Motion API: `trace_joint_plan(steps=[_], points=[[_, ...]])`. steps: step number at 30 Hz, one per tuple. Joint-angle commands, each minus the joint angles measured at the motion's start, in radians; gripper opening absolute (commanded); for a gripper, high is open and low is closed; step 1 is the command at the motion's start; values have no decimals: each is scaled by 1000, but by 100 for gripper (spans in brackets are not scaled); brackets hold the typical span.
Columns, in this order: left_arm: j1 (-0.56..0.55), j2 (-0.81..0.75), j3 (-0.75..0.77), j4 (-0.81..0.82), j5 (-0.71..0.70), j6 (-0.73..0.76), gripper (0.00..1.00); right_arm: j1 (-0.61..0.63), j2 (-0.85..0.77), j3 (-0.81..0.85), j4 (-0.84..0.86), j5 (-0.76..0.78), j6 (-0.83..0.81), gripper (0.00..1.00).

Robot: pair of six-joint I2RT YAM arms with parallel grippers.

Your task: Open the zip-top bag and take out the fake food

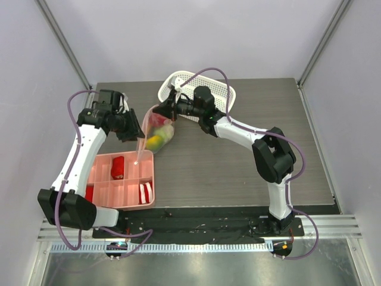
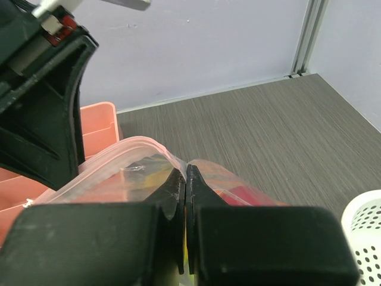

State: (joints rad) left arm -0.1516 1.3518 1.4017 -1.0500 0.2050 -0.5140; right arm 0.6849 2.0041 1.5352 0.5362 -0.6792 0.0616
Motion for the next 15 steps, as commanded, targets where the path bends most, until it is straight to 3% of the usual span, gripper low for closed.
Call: trace_joint_plan(steps=[1, 3, 5, 7, 13, 15], points=[[-6, 38, 3, 53, 19, -27, 40, 4, 8, 59, 31, -20, 27, 1], [-5, 52, 2, 67, 31, -61, 38, 7, 12, 62, 33, -26, 30, 1], [-5, 73, 16, 65, 5, -80, 22, 8, 12, 60, 37, -20, 40, 2], [-5, 95, 54, 21, -32, -113, 0, 8, 5, 54, 36, 6, 62, 14], [-2, 113, 218, -132, -280, -190, 0, 21, -36, 59, -108, 240, 86, 52], [-2, 109, 258, -151, -320, -207, 0, 24, -54, 57, -183, 357, 104, 73]])
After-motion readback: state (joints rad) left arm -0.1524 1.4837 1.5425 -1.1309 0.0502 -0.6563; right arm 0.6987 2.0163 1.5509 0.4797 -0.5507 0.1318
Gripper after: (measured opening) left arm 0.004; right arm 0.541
